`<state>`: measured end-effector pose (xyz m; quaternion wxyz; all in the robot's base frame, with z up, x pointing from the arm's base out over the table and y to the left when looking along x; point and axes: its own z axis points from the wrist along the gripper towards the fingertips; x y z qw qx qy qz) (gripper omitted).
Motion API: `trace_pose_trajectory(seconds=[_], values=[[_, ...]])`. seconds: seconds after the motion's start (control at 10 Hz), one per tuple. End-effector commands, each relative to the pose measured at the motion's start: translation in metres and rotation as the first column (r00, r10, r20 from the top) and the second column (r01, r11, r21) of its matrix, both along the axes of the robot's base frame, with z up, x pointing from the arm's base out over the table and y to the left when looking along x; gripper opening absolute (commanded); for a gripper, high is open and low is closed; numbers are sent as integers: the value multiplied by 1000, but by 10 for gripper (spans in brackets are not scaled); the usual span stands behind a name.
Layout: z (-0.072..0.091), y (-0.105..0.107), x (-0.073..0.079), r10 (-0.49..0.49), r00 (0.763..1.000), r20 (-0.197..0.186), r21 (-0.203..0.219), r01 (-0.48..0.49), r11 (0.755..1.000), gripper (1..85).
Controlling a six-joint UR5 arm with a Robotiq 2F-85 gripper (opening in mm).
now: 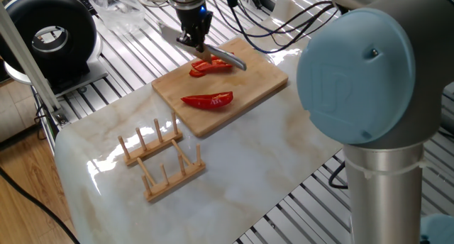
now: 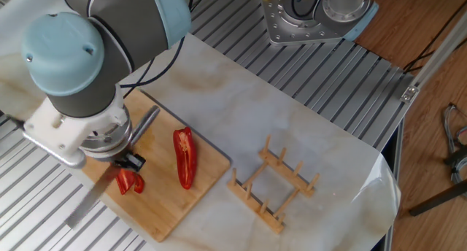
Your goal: Chop the chili peppers
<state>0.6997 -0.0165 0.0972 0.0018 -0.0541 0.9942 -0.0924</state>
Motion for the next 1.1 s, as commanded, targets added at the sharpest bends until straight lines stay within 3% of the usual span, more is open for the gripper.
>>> trace_pose_trajectory(seconds=[0.0,0.1,0.2,0.3,0.4,0.7,0.9,1.0], values=[[-2,-7,-6,-299,953,41,10,299,954,13],[-6,3,-7,-388,921,33,49,387,921,13],[-7,5,-7,-426,904,36,61,424,904,13],[-7,14,-1,-473,880,45,101,467,879,13],[-7,13,2,-487,871,57,105,480,871,13],[-7,30,8,-479,876,46,145,469,871,13],[-9,37,22,-414,907,76,116,404,907,13],[-8,43,26,-410,908,84,115,400,909,13]])
